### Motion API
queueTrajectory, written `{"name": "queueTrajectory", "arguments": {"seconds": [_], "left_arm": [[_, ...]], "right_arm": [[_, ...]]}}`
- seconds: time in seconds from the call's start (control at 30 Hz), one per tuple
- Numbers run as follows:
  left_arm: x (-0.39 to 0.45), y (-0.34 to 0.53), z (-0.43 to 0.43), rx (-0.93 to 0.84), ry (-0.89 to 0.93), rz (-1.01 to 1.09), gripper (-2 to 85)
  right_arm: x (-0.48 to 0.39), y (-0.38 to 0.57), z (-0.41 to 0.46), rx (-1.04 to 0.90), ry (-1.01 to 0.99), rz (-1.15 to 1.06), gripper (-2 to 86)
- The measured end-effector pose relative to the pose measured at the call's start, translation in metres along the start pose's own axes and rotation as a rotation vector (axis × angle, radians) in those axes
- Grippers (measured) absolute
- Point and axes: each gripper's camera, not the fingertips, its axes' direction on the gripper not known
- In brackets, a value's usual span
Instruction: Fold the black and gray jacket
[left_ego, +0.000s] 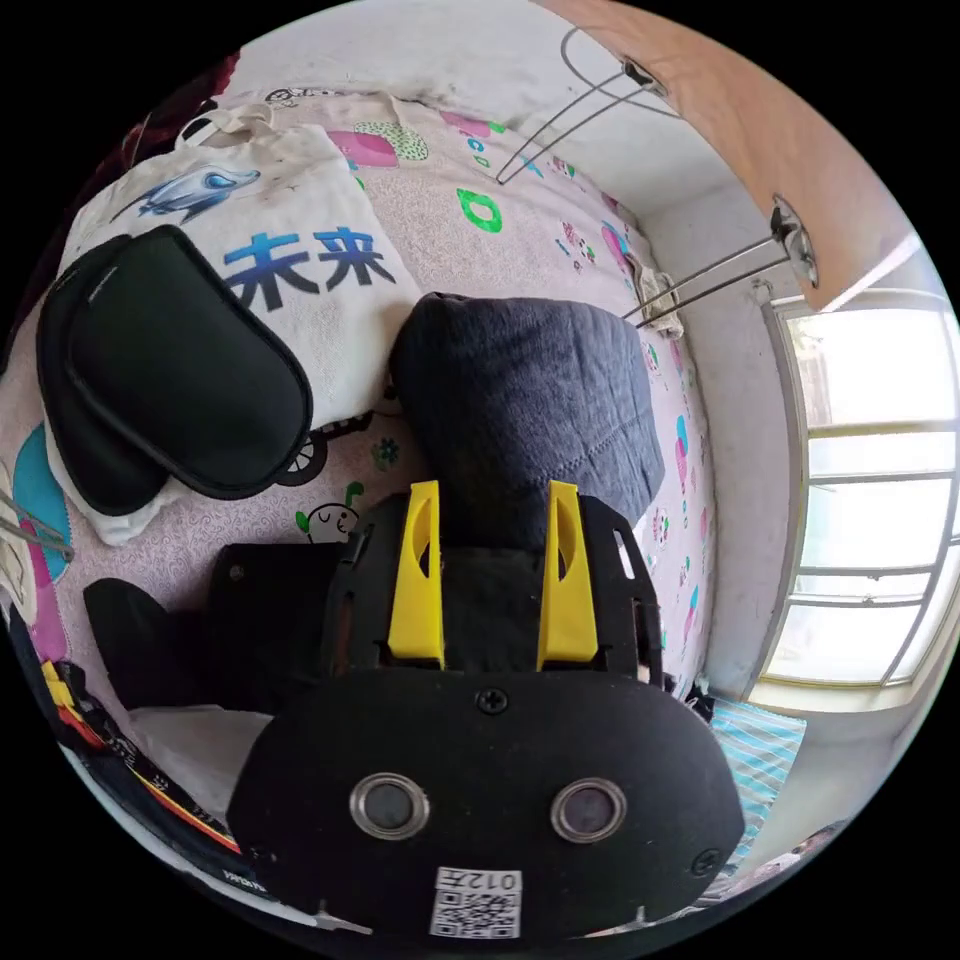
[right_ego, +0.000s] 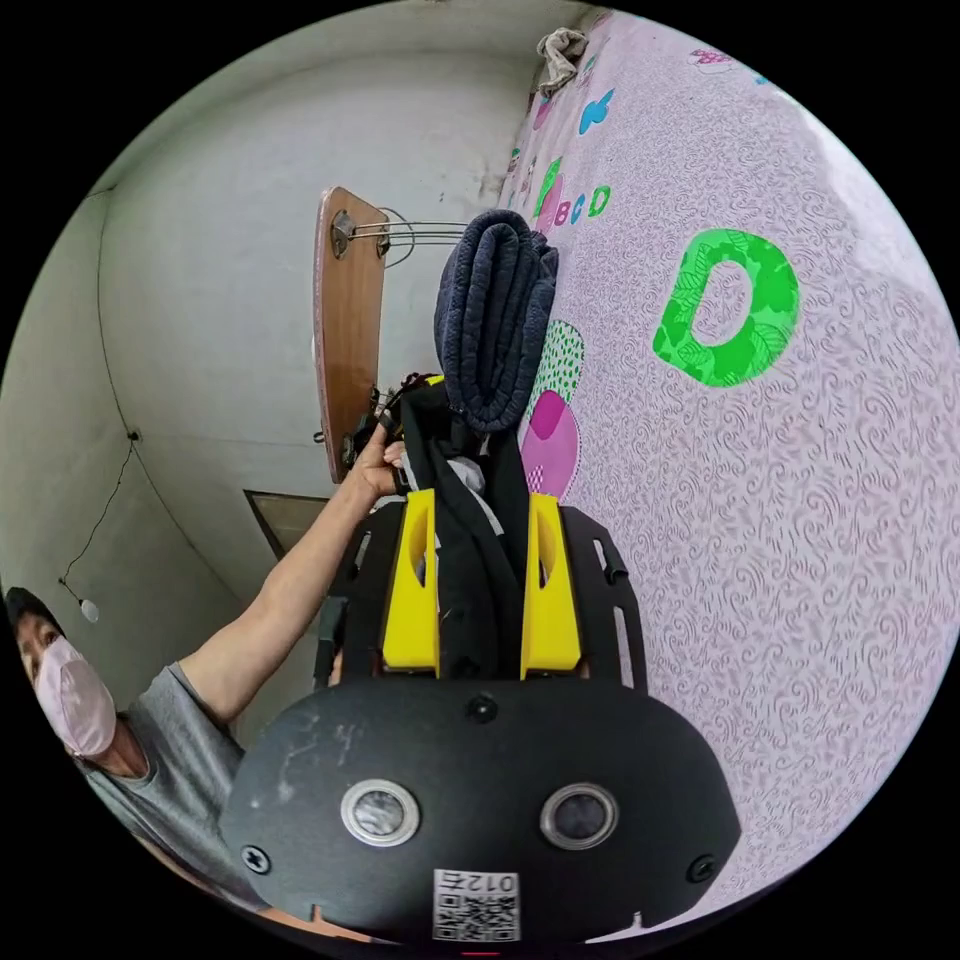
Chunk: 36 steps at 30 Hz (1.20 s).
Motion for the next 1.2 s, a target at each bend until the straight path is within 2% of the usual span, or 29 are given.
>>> {"name": "queueTrajectory", "arguments": {"seconds": [0.2, 0.37, 0.43, 0.47, 0.57, 0.73, 0.8, 0.87, 0.97, 1.03, 1.1, 1.2], "left_arm": [[0.000, -0.032, 0.002, -0.033, -0.004, 0.062, 14.6], [-0.002, -0.034, -0.008, -0.007, 0.003, 0.094, 14.5], [0.000, -0.031, -0.011, 0.019, -0.006, 0.106, 14.3], [0.001, -0.029, -0.012, 0.034, -0.011, 0.114, 14.0], [0.016, -0.022, -0.014, 0.046, -0.068, 0.194, 13.2], [0.059, -0.013, 0.002, -0.072, -0.082, 0.417, 12.3], [0.080, -0.010, 0.017, -0.108, -0.060, 0.507, 11.7], [0.100, -0.011, 0.023, -0.107, -0.039, 0.589, 10.8], [0.128, -0.011, 0.021, -0.081, -0.035, 0.650, 8.8], [0.136, -0.007, 0.014, -0.068, -0.041, 0.653, 7.1], [0.137, 0.013, -0.008, 0.041, -0.075, 0.636, 5.1], [0.130, 0.057, -0.025, 0.090, -0.077, 0.668, 3.6]], "right_arm": [[-0.054, -0.139, 0.025, 0.069, -0.005, 0.048, 14.5], [-0.110, -0.252, 0.100, 0.072, -0.026, 0.118, 16.7], [-0.126, -0.274, 0.133, 0.047, -0.036, 0.140, 15.6], [-0.136, -0.284, 0.153, 0.035, -0.055, 0.145, 10.4], [-0.165, -0.301, 0.172, 0.052, -0.031, 0.115, 4.0], [-0.221, -0.304, 0.127, 0.144, 0.116, -0.026, 2.1], [-0.232, -0.309, 0.109, 0.205, 0.164, -0.010, 2.3], [-0.244, -0.324, 0.087, 0.379, 0.173, 0.063, 3.1], [-0.268, -0.356, 0.080, 0.460, 0.185, 0.110, 4.0], [-0.306, -0.363, 0.080, 0.452, 0.231, 0.025, 2.8], [-0.355, -0.360, 0.091, 0.388, 0.311, -0.119, 3.2], [-0.401, -0.336, 0.122, 0.198, 0.296, -0.234, 5.2]]}}
